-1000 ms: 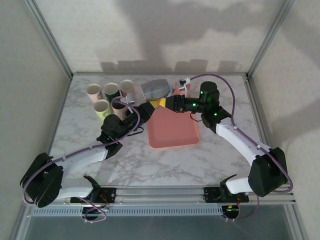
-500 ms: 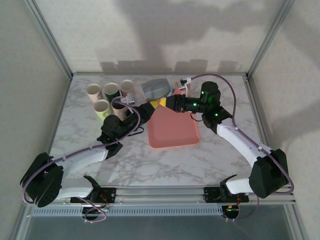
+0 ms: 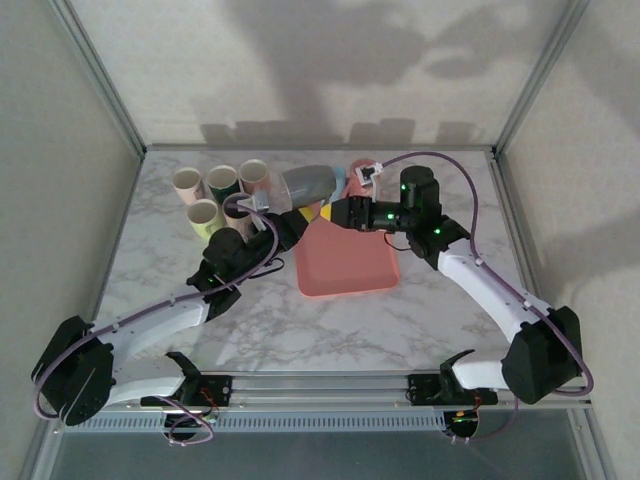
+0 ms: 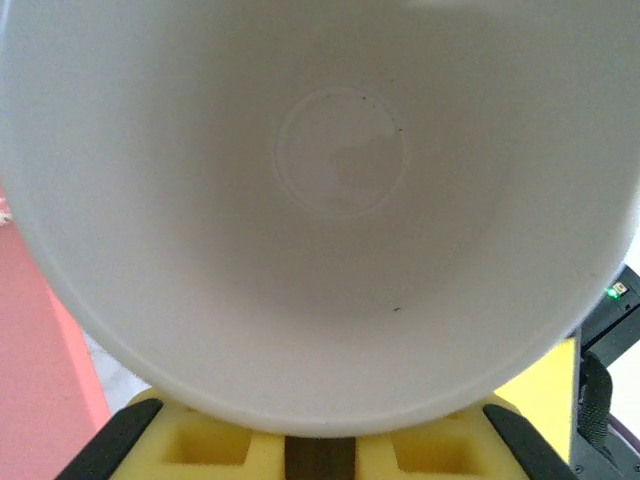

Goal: Turn the mug right side up

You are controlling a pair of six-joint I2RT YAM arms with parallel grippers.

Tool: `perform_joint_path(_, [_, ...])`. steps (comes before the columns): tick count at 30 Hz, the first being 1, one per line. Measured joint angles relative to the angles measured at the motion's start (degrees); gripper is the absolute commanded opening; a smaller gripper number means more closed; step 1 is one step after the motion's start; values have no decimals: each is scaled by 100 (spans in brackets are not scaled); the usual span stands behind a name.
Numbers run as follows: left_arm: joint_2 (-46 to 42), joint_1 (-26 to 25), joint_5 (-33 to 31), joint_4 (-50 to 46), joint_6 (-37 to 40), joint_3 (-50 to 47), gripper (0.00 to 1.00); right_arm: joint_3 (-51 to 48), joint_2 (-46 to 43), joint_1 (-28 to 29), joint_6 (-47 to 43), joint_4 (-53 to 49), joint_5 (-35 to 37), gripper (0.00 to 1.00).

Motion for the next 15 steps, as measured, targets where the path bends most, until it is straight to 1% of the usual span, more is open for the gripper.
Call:
perform_joint_path(6, [-323, 0, -168, -468, 262, 15, 0, 118, -219, -13, -680, -975, 426, 61])
perform_joint_path(9, [-428, 0, -299, -1032, 435, 175, 0, 247, -264, -31, -1008, -1462, 658, 62])
perform_joint_path(15, [-662, 0, -758, -2459, 868, 632, 0, 490, -275, -129, -1504, -2212, 1014, 64])
